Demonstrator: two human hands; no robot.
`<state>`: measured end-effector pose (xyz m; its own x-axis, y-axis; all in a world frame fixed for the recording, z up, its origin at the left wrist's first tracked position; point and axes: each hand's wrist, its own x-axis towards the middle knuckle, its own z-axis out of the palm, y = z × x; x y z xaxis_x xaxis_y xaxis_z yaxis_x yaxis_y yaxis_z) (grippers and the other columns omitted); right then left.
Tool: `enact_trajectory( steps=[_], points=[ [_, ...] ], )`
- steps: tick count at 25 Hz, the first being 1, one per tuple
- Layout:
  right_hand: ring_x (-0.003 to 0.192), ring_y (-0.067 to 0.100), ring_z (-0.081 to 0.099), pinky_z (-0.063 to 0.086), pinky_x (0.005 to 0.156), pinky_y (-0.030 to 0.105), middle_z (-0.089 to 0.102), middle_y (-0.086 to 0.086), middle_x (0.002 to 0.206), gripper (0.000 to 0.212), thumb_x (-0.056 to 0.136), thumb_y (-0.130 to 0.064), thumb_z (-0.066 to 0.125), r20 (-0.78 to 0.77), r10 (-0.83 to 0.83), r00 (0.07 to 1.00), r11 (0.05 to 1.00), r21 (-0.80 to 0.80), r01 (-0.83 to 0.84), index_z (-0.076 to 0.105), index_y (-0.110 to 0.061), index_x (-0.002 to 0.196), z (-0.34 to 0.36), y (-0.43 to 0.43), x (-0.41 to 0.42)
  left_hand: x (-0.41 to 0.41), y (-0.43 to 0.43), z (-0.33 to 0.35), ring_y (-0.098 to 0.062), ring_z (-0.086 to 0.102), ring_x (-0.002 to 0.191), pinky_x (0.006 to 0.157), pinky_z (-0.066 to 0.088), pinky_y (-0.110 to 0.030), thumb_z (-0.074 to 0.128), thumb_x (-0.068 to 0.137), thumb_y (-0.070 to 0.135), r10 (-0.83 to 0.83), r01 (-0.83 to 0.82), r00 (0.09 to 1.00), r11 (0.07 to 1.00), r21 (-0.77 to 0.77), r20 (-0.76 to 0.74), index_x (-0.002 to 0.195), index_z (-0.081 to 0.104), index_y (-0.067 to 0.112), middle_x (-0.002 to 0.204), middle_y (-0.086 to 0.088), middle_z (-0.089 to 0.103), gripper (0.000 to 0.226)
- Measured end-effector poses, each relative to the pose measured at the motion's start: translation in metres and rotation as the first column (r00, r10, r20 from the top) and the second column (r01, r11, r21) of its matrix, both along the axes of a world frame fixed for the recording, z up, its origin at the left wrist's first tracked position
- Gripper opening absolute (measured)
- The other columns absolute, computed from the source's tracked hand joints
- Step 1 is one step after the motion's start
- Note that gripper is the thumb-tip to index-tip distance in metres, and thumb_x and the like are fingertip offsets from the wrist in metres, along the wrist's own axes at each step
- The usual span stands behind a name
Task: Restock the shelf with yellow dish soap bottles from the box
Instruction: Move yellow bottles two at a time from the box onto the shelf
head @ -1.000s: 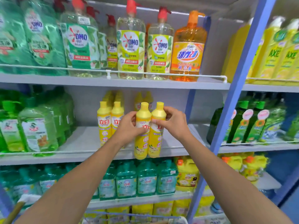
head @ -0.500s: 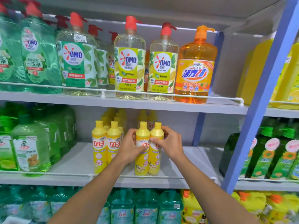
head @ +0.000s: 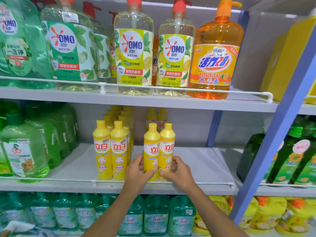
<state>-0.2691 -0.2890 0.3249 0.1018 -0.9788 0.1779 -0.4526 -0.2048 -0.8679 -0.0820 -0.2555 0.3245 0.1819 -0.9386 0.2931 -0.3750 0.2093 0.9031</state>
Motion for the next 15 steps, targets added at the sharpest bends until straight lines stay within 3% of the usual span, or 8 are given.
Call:
enact_trajectory(
  steps=[3, 9, 12, 15],
  points=[
    [0.087, 0.0, 0.068, 0.053, 0.072, 0.01, 0.069, -0.015, 0.099, 0.052, 0.073, -0.032, 0.09, -0.103, -0.024, 0.994, 0.999, 0.023, 0.026, 0.057, -0.024, 0.113, -0.01, -0.004, 0.001, 0.003, -0.005, -0.001, 0.009, 0.066, 0.093, 0.077, 0.056, -0.015, 0.088, 0.074, 0.03, 0.016, -0.019, 0.998, 0.999, 0.042, 0.063, 0.116, 0.054, 0.035, 0.104, 0.022, 0.068, 0.055],
    [0.09, 0.011, 0.069, 0.06, 0.082, 0.035, 0.072, -0.005, 0.103, 0.057, 0.069, -0.047, 0.086, -0.176, -0.095, 0.98, 0.994, 0.036, 0.103, 0.06, -0.02, 0.111, -0.019, -0.026, 0.012, -0.006, -0.032, -0.006, -0.016, 0.069, 0.092, 0.082, 0.06, -0.042, 0.086, 0.063, 0.034, 0.089, -0.109, 0.985, 0.985, 0.134, 0.149, 0.113, 0.055, 0.021, 0.105, 0.003, 0.071, 0.061],
    [0.091, 0.014, 0.069, 0.06, 0.082, 0.037, 0.072, -0.003, 0.103, 0.055, 0.069, -0.046, 0.085, -0.17, -0.138, 0.976, 0.988, 0.046, 0.147, 0.06, -0.019, 0.11, -0.019, -0.044, 0.018, -0.013, -0.054, -0.006, -0.021, 0.068, 0.094, 0.085, 0.059, -0.043, 0.088, 0.062, 0.029, 0.128, -0.146, 0.985, 0.975, 0.165, 0.113, 0.115, 0.057, 0.019, 0.108, -0.001, 0.071, 0.062],
    [0.088, 0.015, 0.066, 0.054, 0.075, 0.028, 0.07, -0.002, 0.104, 0.046, 0.074, -0.039, 0.083, -0.151, -0.166, 0.975, 0.983, 0.051, 0.175, 0.058, -0.021, 0.107, -0.02, -0.062, 0.026, -0.021, -0.076, -0.01, -0.019, 0.064, 0.089, 0.078, 0.055, -0.033, 0.09, 0.067, 0.027, 0.16, -0.167, 0.986, 0.961, 0.222, 0.046, 0.117, 0.056, 0.017, 0.113, -0.005, 0.07, 0.061]
  ],
)
